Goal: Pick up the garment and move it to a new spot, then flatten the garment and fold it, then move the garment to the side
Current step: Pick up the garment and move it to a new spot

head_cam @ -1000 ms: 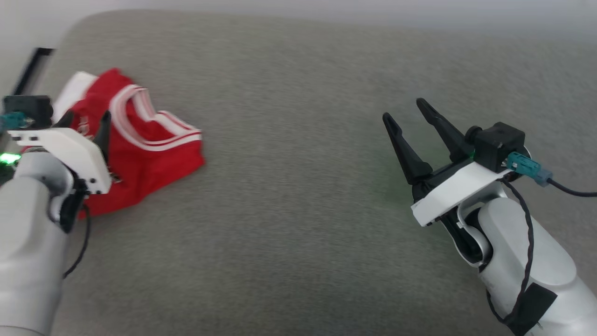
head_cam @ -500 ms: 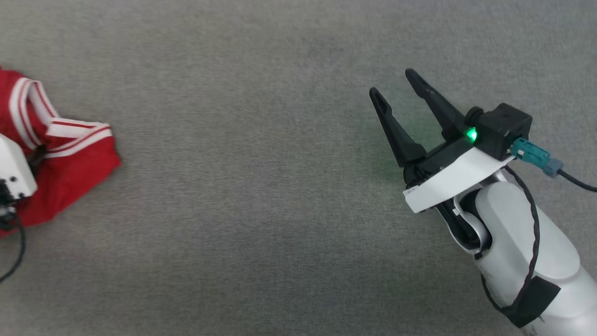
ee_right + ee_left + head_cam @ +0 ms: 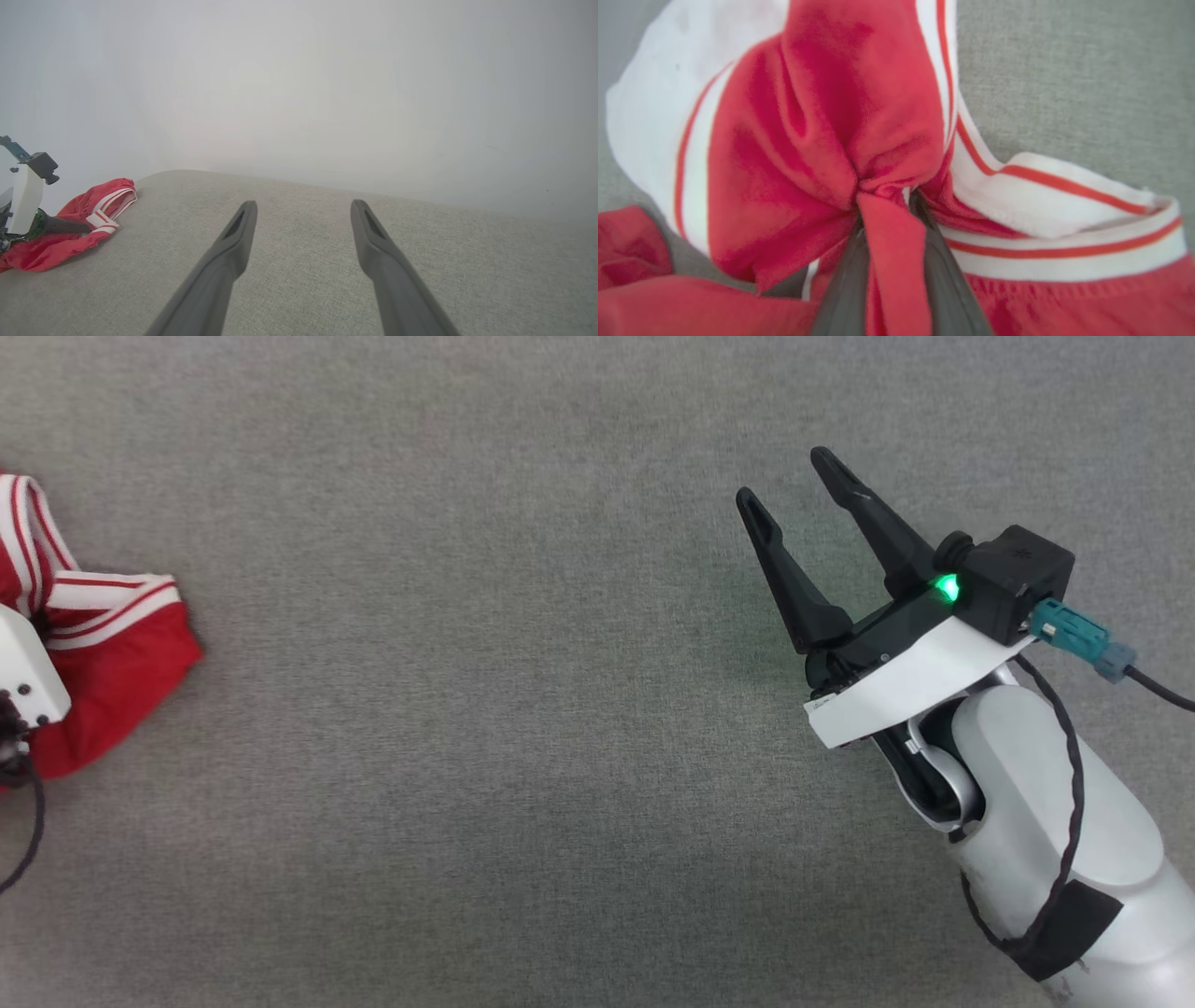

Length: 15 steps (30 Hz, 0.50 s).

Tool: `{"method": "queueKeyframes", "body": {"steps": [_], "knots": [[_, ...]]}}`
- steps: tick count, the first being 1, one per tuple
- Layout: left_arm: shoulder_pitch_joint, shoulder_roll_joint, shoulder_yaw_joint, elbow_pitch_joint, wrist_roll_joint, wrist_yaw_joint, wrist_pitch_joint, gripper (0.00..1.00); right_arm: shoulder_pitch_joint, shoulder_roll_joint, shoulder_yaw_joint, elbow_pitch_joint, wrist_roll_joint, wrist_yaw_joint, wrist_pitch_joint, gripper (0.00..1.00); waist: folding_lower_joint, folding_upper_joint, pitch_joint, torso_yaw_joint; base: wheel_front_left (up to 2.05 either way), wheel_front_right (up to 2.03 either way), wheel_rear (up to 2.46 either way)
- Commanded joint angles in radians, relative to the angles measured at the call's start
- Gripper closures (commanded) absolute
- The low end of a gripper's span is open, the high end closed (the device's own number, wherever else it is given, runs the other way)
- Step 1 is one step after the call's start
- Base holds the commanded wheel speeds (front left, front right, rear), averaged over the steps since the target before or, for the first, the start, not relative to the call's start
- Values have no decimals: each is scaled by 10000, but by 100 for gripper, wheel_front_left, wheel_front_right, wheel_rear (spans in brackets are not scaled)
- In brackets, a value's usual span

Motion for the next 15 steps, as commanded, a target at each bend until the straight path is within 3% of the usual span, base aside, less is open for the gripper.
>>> {"method": "queueKeyframes", "body": {"steps": [1,8,15], "knots": [[559,-572,-272,125,-1,-126,81,100,1,36,-26,12,-88,-3,-44,0,0,-1,-193,94,0,0,0],[3,-25,-835,-969,62,-65,-1105,100,380,199,-95,267,106,-3,-46,0,0,-1,-1048,247,0,0,0],[-169,-20,-1808,-3155,-469,-62,-1012,100,789,411,-403,250,210,-3,-44,0,0,-1,-1579,57,0,0,0]]}}
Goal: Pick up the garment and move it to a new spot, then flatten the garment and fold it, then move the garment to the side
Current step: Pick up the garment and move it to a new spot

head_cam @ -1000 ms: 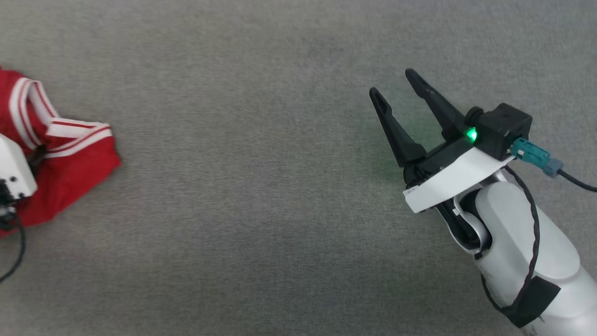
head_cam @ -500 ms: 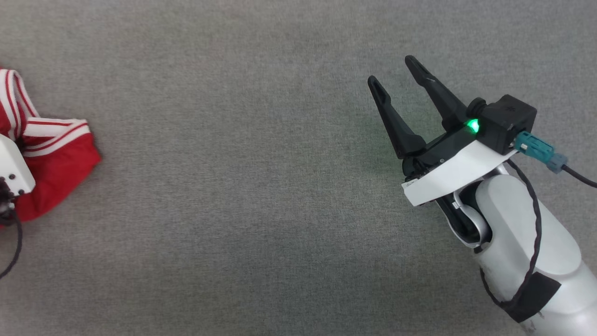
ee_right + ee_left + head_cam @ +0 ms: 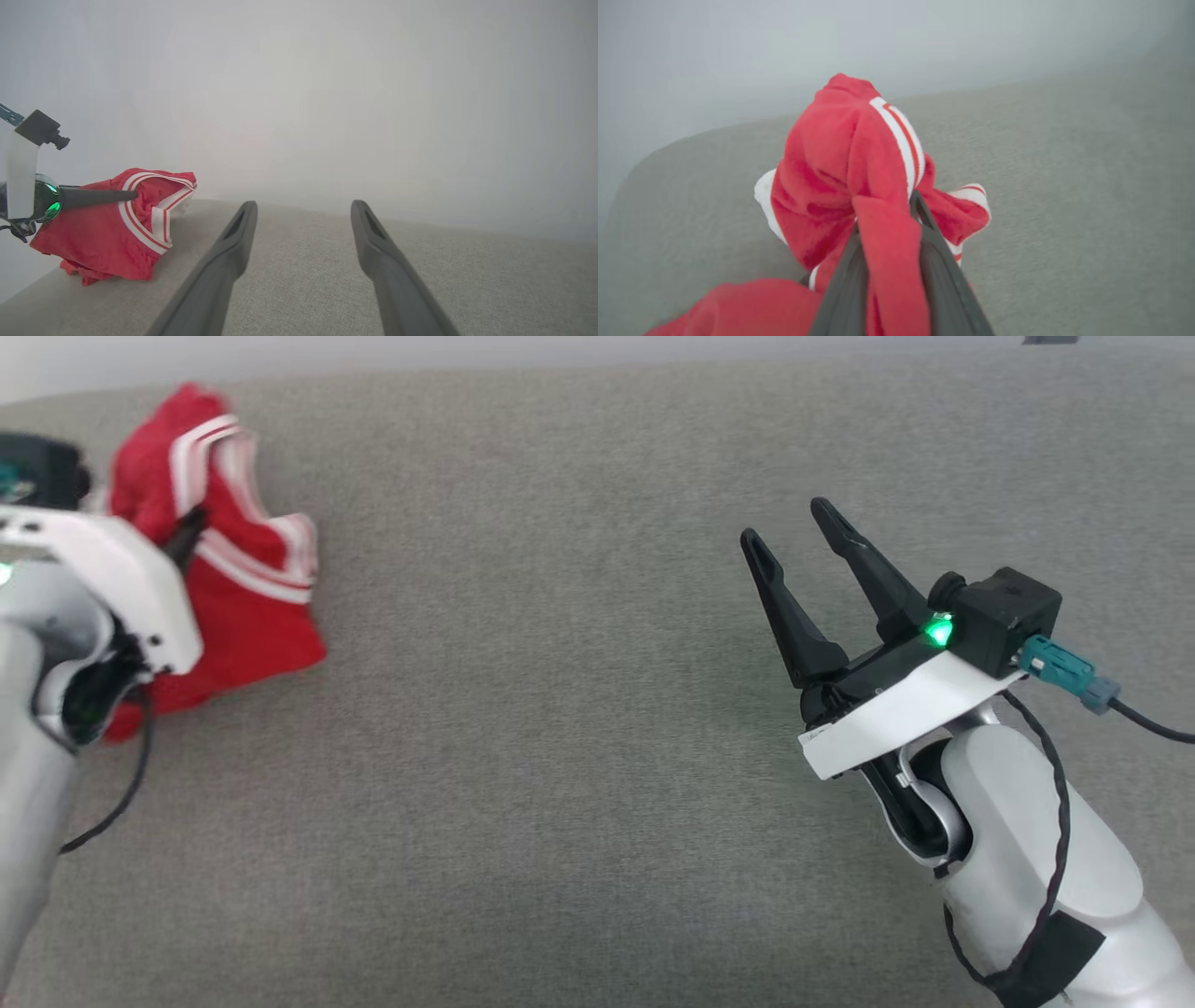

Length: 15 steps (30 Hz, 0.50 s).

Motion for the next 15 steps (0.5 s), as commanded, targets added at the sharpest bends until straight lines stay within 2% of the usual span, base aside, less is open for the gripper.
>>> {"method": "queueKeyframes", "body": {"steps": [1,3,4,9,15], "knots": [[-126,-37,-91,-241,-60,19,54,100,113,30,-70,-49,18,-3,-44,0,0,0,-98,-127,0,0,0],[-135,-13,-527,-1117,-182,19,298,100,236,117,-196,-86,52,-3,-44,0,0,0,-183,-293,0,0,0],[-258,89,-945,-1973,-192,20,495,100,364,216,-334,-121,97,-3,-44,0,0,0,-224,-490,0,0,0],[-614,-195,-1792,-3778,-632,19,1025,100,523,477,-539,-280,161,-3,-44,0,0,0,-157,-1164,0,0,0],[-1542,-972,-2882,-4677,-906,20,1321,100,419,885,-797,-553,232,-3,-44,0,0,0,298,-2191,0,0,0]]}}
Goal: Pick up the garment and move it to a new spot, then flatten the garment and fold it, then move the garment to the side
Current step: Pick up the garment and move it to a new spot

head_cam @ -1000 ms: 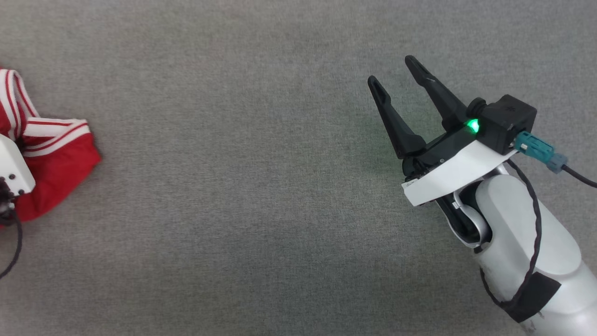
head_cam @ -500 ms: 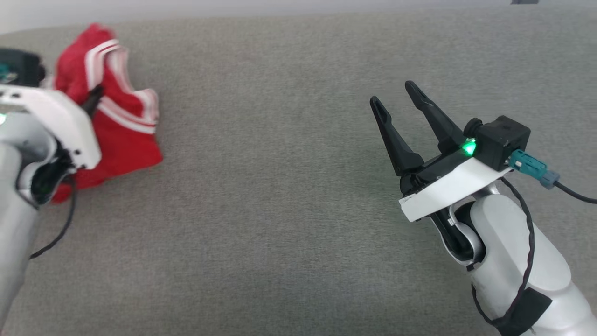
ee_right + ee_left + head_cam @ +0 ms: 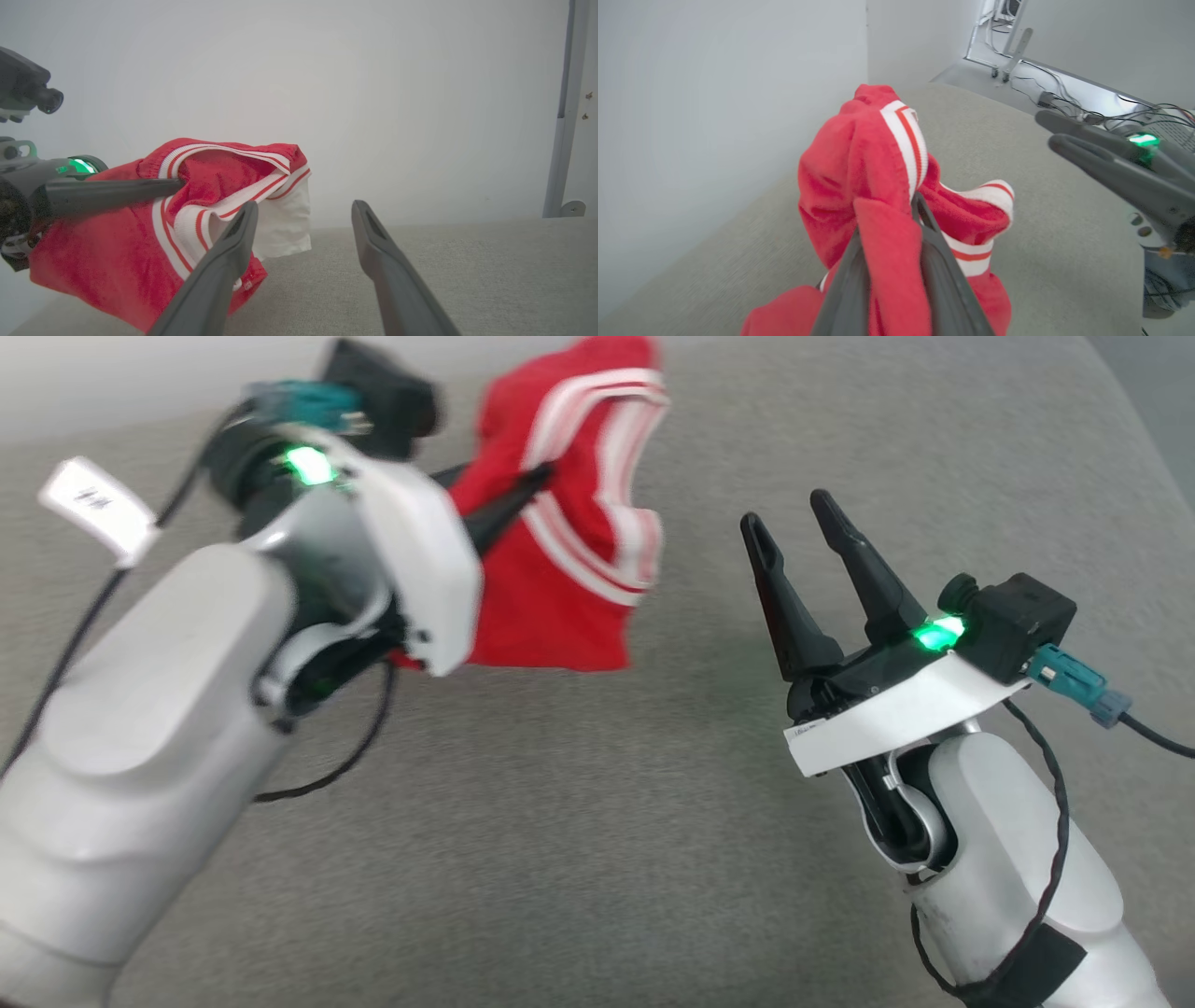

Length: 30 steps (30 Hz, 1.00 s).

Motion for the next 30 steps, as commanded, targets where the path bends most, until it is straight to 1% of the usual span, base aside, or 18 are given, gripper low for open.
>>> {"method": "queueKeyframes", "body": {"steps": [1,4,5,6,7,8,9,11,12,15,19,24,30], "knots": [[-505,-233,-378,-2,-20,20,16,100,-48,150,-106,-109,84,-3,-44,0,0,0,407,-696,0,0,0],[-1120,-697,-1190,90,-215,19,-155,100,-48,322,-304,-221,139,-3,-44,0,0,0,673,-1215,0,0,0],[-1120,-697,-1190,90,-215,19,-155,100,-48,322,-304,-221,139,-3,-44,0,0,0,673,-1215,0,0,0],[-1453,-846,-1890,109,-401,19,-218,100,11,445,-427,-252,173,-3,-44,0,0,0,825,-1517,0,0,0],[-1453,-846,-1890,109,-401,19,-218,100,11,445,-427,-252,173,-3,-44,0,0,0,825,-1517,0,0,0],[-1570,-828,-2281,143,-436,20,-187,100,52,496,-483,-275,184,-3,-46,0,0,0,892,-1652,0,0,0],[-1806,-612,-3166,199,-432,20,-76,100,134,572,-561,-300,213,-3,-44,0,0,0,1007,-1906,0,0,0],[-1840,-426,-3964,251,-755,20,10,100,218,653,-659,-339,257,-3,-44,0,0,0,1087,-2120,0,0,0],[-1840,-426,-3964,251,-755,20,10,100,218,653,-659,-339,257,-3,-44,0,0,0,1087,-2120,0,0,0],[-1839,-12,-4604,334,-1126,20,412,100,326,753,-785,-400,291,-3,-44,0,0,0,1182,-2345,0,0,0],[-1751,520,-4876,426,-798,20,1181,100,437,830,-806,-461,320,-3,-44,0,0,0,1285,-2532,0,0,0],[-1276,874,-4917,651,-60,20,2296,100,346,906,-724,-500,376,-3,-46,0,0,0,1456,-2746,0,0,0],[-1041,868,-4995,1344,-100,31,2569,100,275,970,-733,-539,420,-3,-44,0,0,0,1649,-3005,0,0,0]]}}
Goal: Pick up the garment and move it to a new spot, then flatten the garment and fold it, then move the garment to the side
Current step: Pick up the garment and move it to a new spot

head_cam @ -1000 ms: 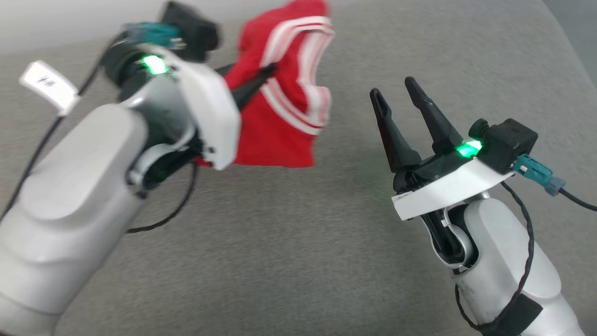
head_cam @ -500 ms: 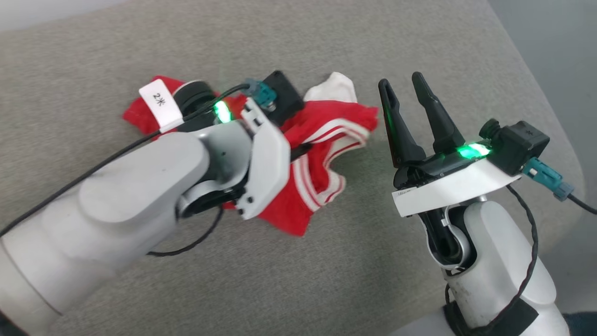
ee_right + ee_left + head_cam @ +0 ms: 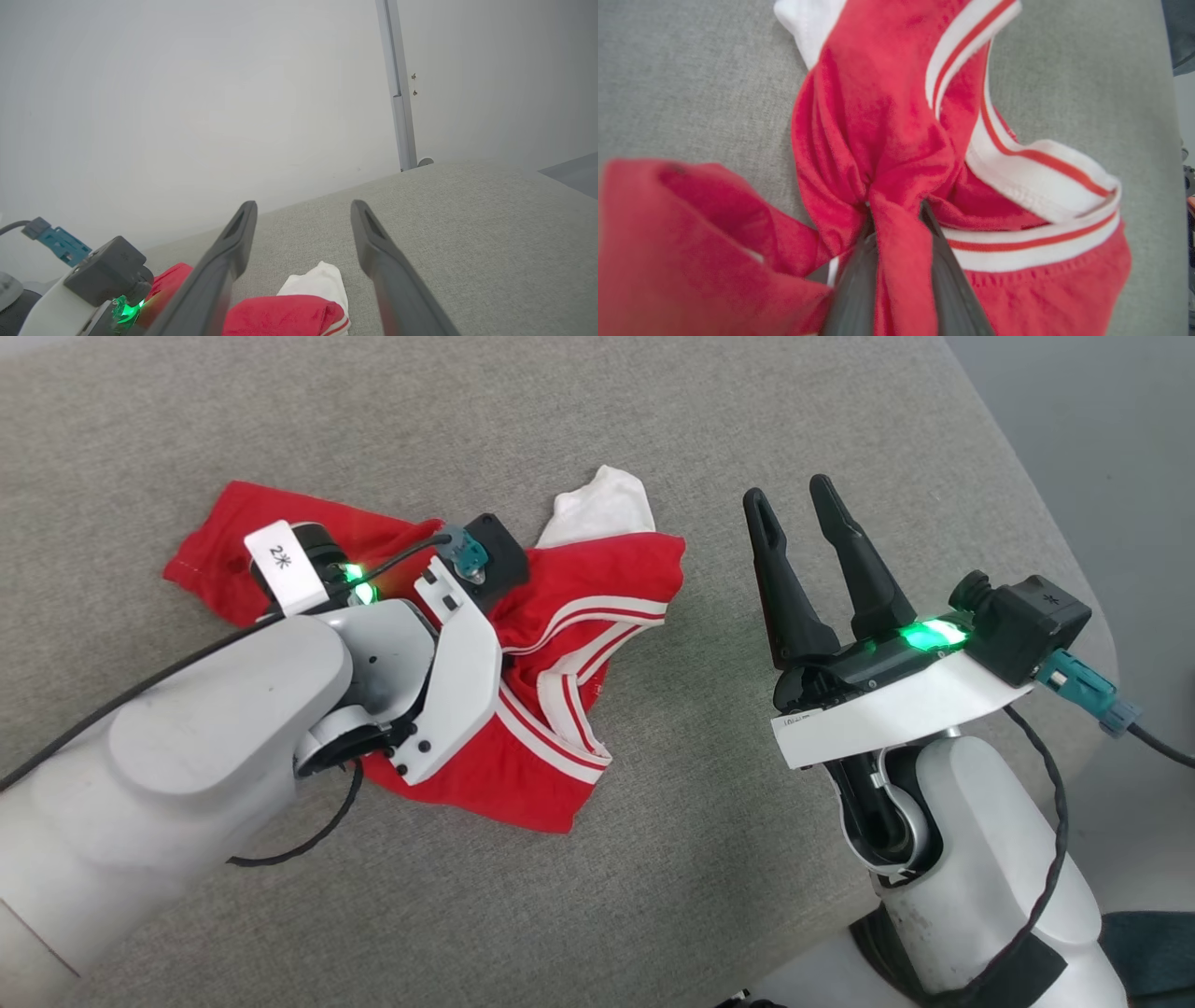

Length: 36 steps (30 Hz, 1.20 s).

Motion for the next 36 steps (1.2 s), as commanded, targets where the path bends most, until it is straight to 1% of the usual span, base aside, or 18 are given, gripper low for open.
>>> {"method": "queueKeyframes", "body": {"steps": [1,5,8,9,10,11,12,13,14,18,22,25,27,28,32,36], "knots": [[432,135,-222,415,11,48,337,100,-13,33,-17,-34,47,-3,-44,0,0,-1,70,-73,0,0,0],[682,278,-268,599,128,63,465,100,-38,63,-25,3,30,-3,-44,0,0,-1,125,-115,0,0,0],[679,255,-272,647,14,63,234,100,-18,71,-105,52,-45,-3,-44,0,0,-1,73,-4,0,0,0],[648,203,-269,561,-44,63,127,94,-28,71,-128,80,-81,-3,-44,0,0,-1,36,57,0,0,0],[602,153,-258,460,-131,60,-9,65,-38,52,-151,108,-128,-3,-44,0,0,-1,-17,133,0,0,0],[494,102,-242,421,-232,57,-261,44,-44,6,-170,140,-156,-3,-44,0,0,-1,-84,227,0,0,0],[347,30,-210,420,-302,46,-563,13,-54,-60,-185,179,-166,-3,-44,0,0,-1,-157,335,0,0,0],[218,-62,-177,433,-417,46,-898,4,-58,-150,-194,248,-235,-3,-44,0,0,-1,-255,460,0,0,0],[104,-171,-145,490,-553,46,-1317,0,-55,-253,-236,318,-274,-3,-46,0,0,-1,-374,607,0,0,0],[-72,-499,-71,895,-1017,37,-3224,0,-69,-642,-305,628,-357,-3,-46,0,0,-1,-841,1171,0,0,0],[358,-770,78,1335,-1630,37,-5066,0,18,-1124,-350,961,-319,-3,-46,0,0,-1,-1398,1804,0,0,0],[738,-877,257,1519,-2183,37,-6158,0,90,-1484,-326,1226,-303,-3,-44,0,0,-1,-1761,2259,0,0,0],[1065,-978,219,1536,-2466,37,-6726,0,147,-1736,-359,1443,-251,-3,-44,0,0,-1,-1995,2574,0,0,0],[1065,-978,219,1536,-2466,37,-6726,0,147,-1736,-359,1443,-251,-3,-44,0,0,-1,-1995,2574,0,0,0],[1596,-948,256,1910,-2862,37,-7754,0,162,-2093,-392,1851,-197,-3,-44,0,0,-1,-2393,3083,0,0,0],[2250,-997,634,2500,-3140,37,-8400,0,300,-2390,-453,2170,-144,-3,-44,0,0,-1,-2743,3500,0,0,0]]}}
